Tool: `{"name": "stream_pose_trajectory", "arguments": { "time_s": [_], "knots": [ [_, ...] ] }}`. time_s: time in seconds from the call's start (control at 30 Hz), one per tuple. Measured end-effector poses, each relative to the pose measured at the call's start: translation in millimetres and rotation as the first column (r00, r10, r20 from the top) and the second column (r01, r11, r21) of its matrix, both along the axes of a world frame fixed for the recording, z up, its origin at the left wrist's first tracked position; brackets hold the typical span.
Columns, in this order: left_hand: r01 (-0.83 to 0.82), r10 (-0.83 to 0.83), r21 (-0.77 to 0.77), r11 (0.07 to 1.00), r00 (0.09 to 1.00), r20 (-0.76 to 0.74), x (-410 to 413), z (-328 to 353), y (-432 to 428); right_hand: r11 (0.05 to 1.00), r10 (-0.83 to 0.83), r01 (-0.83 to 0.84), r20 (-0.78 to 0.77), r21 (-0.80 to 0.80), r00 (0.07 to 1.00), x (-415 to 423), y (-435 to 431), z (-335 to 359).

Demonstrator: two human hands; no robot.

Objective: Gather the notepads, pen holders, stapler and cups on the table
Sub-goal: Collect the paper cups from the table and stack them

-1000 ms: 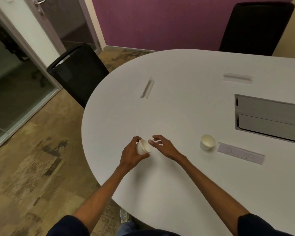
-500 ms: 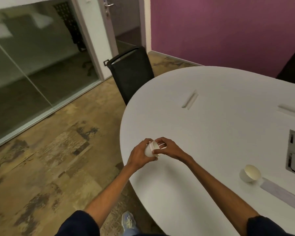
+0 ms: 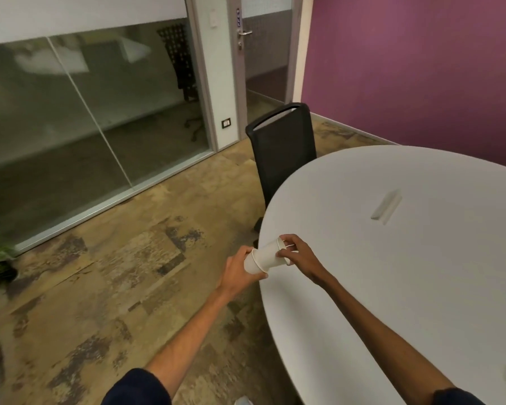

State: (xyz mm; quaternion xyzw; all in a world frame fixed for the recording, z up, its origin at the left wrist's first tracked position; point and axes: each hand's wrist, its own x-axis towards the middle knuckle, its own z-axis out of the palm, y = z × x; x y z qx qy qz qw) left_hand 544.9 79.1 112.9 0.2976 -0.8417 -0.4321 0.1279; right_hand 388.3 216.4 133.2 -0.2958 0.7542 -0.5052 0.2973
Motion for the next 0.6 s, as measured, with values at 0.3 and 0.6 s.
{"name": "stream_pose_trajectory", "arguments": {
  "time_s": [0.3, 0.6],
  "knots": [
    [-0.089, 0.088, -0.101, 0.991, 0.996, -0.009, 22, -13, -69, 0.988, -0.133, 0.144, 0.142, -0.064, 0.981, 8, -68, -11],
    [-0.158, 0.151, -0.068, 0.985, 0.985, -0.087, -15, -17, -131, 0.965, -0.225, 0.248, 0.217, -0.082, 0.950, -24, -127, -21]
  ]
}}
